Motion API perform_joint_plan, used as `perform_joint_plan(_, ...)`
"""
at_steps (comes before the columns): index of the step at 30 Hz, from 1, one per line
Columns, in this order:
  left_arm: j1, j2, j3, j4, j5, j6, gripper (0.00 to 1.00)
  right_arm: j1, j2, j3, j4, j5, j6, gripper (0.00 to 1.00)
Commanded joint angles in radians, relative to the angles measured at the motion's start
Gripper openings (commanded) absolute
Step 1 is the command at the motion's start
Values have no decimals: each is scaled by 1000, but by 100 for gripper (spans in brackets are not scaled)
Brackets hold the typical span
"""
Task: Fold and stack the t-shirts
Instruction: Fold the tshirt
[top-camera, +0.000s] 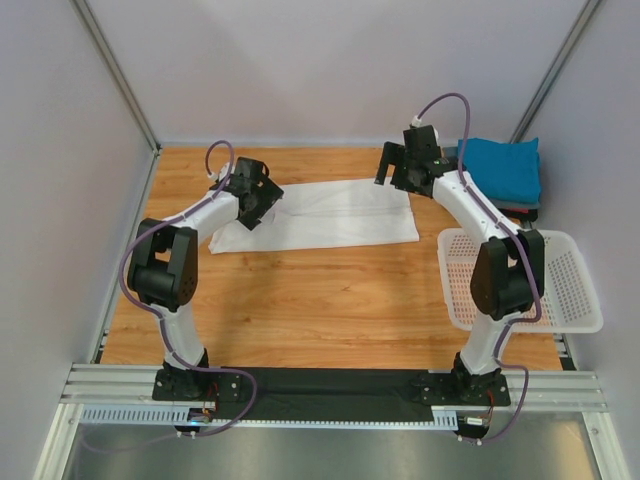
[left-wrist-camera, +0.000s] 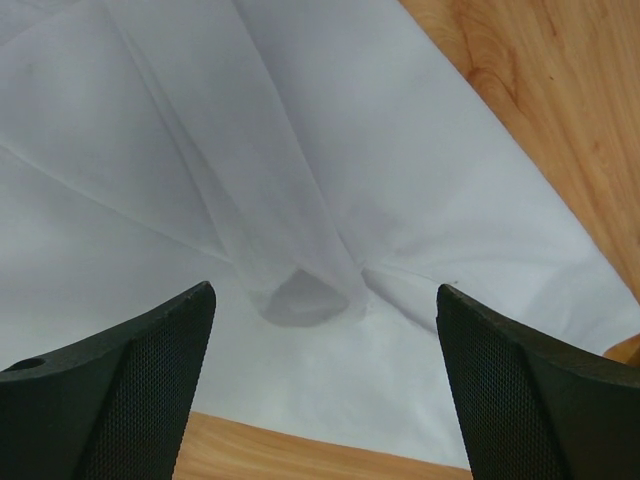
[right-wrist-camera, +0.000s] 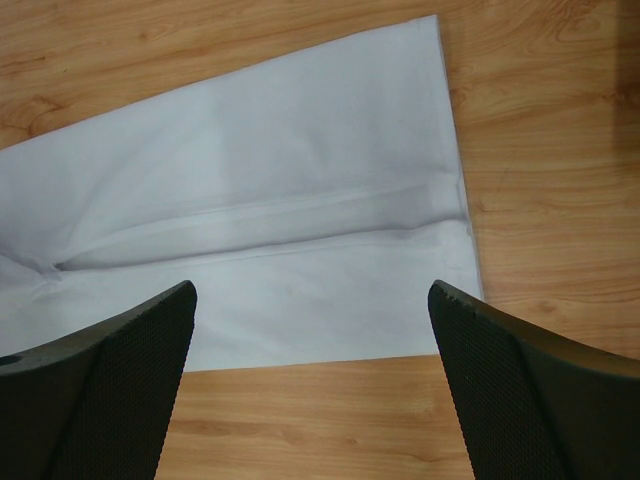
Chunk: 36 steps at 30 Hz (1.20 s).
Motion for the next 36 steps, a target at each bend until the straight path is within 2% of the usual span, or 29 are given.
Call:
perform_joint_plan(1, -7, -54, -29, -29, -52, -31, 97, -4, 19, 46, -14, 3, -13, 100)
perform_joint_plan(9, -7, 21, -6, 38, -6, -29, 97, -4, 26, 37, -19, 8, -13, 100)
perform_joint_plan(36, -7, 173, 152, 114, -19, -6, 91, -17, 39, 26, -25, 35, -13, 100)
